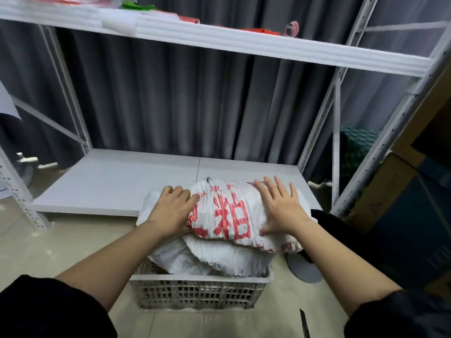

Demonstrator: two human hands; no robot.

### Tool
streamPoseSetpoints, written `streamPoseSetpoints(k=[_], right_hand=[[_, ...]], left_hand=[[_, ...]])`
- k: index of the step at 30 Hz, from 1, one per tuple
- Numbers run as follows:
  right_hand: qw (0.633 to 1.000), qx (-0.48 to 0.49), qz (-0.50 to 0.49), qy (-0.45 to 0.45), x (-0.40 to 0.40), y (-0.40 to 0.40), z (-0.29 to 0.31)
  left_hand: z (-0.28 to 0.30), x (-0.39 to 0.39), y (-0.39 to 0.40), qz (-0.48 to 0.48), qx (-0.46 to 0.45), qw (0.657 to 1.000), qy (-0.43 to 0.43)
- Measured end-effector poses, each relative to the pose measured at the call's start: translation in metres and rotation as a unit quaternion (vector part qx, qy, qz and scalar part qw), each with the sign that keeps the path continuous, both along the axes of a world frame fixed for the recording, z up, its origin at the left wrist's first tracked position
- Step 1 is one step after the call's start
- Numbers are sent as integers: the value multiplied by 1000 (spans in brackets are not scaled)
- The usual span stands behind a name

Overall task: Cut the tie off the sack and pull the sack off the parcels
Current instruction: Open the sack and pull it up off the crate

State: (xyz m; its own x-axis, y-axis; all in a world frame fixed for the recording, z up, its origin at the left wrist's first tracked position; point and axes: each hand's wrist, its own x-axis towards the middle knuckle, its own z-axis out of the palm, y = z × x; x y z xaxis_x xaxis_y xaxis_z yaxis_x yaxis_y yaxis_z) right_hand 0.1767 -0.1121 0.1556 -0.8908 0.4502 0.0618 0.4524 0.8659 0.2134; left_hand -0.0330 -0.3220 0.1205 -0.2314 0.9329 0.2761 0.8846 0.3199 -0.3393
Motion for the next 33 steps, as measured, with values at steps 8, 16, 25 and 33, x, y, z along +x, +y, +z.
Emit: streamPoseSetpoints(k=[8,16,25,33], right_hand=[[990,-118,-70,-41,-5,-3,-51],[985,-80,-68,134,-9,-11,2],[963,-62,-65,253,12,-33,131],[954,-53,-47,292,40,-63,192]], left_hand=[[-11,-16,-23,165,-134,926,-311],[25,4,-18,182,83,952,-231],[158,41,-38,174,264,912,-261],[213,62,-66,136,322,907,-235]])
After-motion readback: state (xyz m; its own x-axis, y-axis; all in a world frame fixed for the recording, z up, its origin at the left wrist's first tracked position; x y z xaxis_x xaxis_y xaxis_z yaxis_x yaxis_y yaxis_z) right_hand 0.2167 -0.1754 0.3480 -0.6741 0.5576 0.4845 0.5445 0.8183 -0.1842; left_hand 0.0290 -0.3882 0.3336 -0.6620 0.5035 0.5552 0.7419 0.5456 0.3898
